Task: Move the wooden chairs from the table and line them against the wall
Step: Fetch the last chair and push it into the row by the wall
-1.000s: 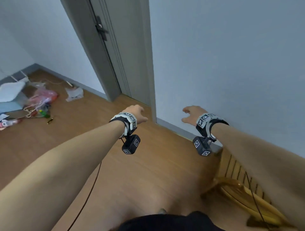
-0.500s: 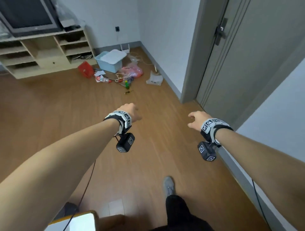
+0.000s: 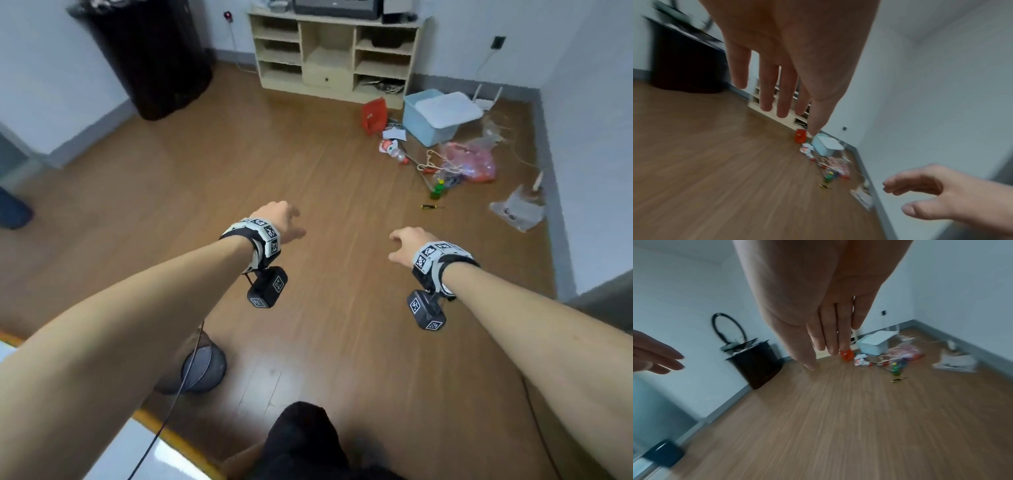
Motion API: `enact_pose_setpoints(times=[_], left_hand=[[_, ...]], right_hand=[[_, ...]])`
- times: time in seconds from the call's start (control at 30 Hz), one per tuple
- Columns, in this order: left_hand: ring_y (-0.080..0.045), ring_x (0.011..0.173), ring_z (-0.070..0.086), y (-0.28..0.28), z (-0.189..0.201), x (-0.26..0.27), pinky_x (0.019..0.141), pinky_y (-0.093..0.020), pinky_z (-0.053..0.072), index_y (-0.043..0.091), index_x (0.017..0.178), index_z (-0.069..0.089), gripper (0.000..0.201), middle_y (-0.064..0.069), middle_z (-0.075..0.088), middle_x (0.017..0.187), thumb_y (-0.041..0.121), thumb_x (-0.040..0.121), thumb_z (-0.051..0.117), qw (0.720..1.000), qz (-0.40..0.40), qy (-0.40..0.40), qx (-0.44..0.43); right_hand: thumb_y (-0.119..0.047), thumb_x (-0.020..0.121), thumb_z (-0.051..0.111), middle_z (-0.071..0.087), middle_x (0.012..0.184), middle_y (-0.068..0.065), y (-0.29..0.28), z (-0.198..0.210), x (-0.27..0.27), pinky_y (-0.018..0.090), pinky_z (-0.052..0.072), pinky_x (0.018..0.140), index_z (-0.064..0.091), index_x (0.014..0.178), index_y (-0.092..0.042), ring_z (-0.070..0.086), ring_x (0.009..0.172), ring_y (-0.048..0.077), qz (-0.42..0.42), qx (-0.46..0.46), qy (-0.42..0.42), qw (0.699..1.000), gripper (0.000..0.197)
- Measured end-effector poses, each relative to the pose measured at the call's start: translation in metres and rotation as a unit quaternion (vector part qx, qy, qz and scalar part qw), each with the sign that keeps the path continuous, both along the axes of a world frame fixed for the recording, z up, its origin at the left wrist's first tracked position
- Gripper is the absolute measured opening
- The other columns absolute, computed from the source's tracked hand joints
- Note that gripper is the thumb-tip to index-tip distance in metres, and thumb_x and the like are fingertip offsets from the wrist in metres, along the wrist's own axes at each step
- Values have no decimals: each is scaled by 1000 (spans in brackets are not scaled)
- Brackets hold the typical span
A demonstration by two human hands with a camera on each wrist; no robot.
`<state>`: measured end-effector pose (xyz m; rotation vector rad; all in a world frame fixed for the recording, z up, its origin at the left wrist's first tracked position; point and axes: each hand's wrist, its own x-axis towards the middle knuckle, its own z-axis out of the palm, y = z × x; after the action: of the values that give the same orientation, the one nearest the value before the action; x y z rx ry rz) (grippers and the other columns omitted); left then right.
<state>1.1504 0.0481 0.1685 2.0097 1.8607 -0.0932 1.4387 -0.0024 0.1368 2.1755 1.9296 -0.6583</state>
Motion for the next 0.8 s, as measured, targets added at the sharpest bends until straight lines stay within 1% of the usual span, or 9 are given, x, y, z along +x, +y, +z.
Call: enact_pose_setpoints(times=[0.1,0.17,0.3,0.43,0.6,0.67,0.8], left_hand=[[-27,115,62,47,-12,-72,94,-38,51,27,136,58,56,-2,63,132,47,85,70,997,76,-1,2],[-27,116,62,80,-18,-121,95,-37,51,26,137,58,57,-2,63,132,46,85,71,994,112,-1,0],[-28,116,62,144,-30,-221,95,-38,51,26,137,58,59,-3,64,132,47,84,72,985,172,2,-6],[-28,116,63,206,-23,-316,95,-39,51,24,138,58,60,-4,64,133,47,84,72,978,209,3,-3],[-28,118,62,265,-18,-413,96,-38,50,24,138,59,61,-3,64,133,47,83,73,965,261,3,5],[-28,118,62,287,-24,-453,96,-39,50,26,138,59,62,-3,64,133,49,82,73,957,290,1,5],[-29,115,63,332,-36,-533,96,-40,51,27,136,60,63,-3,65,131,51,79,73,938,347,-4,-3]], right_hand=[[-35,87,69,60,141,-1,89,-4,-72,35,51,97,53,144,-29,61,121,26,72,6,12,997,60],[-34,87,69,61,140,-1,147,-7,-124,34,51,97,54,144,-28,61,121,25,117,11,14,993,59],[-33,88,68,61,140,0,245,-10,-229,36,51,98,53,145,-27,60,121,26,172,6,16,985,60],[-32,88,68,61,140,-3,332,-2,-329,35,54,94,53,145,-27,63,118,24,229,12,22,973,59],[-37,87,68,61,140,-4,424,7,-441,36,53,96,54,144,-27,63,118,22,300,16,29,953,60],[-38,87,68,62,139,-4,461,5,-486,36,53,96,54,144,-27,63,118,22,325,18,31,945,60],[-36,87,69,61,140,-2,537,-5,-585,35,52,96,53,145,-26,62,119,24,386,21,30,922,60]])
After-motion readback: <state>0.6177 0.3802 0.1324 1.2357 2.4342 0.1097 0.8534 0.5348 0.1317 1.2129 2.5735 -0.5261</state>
